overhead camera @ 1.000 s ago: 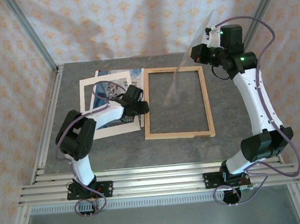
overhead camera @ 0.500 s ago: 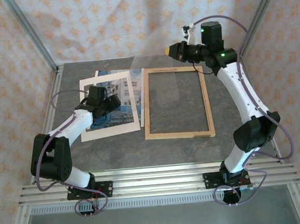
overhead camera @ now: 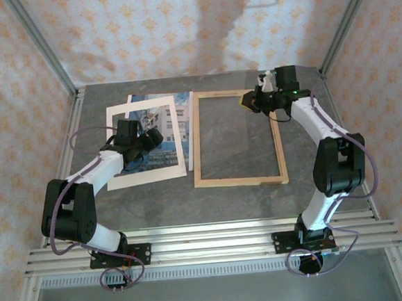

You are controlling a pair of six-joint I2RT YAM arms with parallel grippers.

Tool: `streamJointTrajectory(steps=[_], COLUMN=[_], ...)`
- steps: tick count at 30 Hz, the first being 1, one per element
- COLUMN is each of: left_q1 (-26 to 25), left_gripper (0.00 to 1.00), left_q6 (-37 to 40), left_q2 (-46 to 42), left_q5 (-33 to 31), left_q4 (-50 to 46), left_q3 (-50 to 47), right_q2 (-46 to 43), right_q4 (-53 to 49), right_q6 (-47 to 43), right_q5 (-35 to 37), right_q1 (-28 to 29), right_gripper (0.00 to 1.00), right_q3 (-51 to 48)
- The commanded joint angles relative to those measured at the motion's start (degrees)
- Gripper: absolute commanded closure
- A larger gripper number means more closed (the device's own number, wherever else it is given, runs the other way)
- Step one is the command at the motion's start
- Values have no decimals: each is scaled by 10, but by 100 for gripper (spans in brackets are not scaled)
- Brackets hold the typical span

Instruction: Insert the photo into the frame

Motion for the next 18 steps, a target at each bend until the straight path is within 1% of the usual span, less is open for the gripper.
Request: streamJointTrajectory(steps=[1,2,8,12,18], left_q1=[-10,-13,-33,-45,-59], left_gripper=[6,1,0,0,0], left_q6=[-14,-14,-12,-16,-14], left_q2=[5,5,11,15,30], left_q5=[16,15,12,11,14], left_q4=[23,23,21,27,29], left_q3=[-6,-5,5,9,14], right_q2=[5,5,17,22,12], right_q4=[-43,-58,-146,-165,-168], right_q6=[-54,-72,-153,-164,-169], right_q5=[17,28,92,142,245], right_q1=[-3,-3,-8,-11,-12], right_gripper=[100,100,100,100,100], right_q3=[1,-1,4,0,-19])
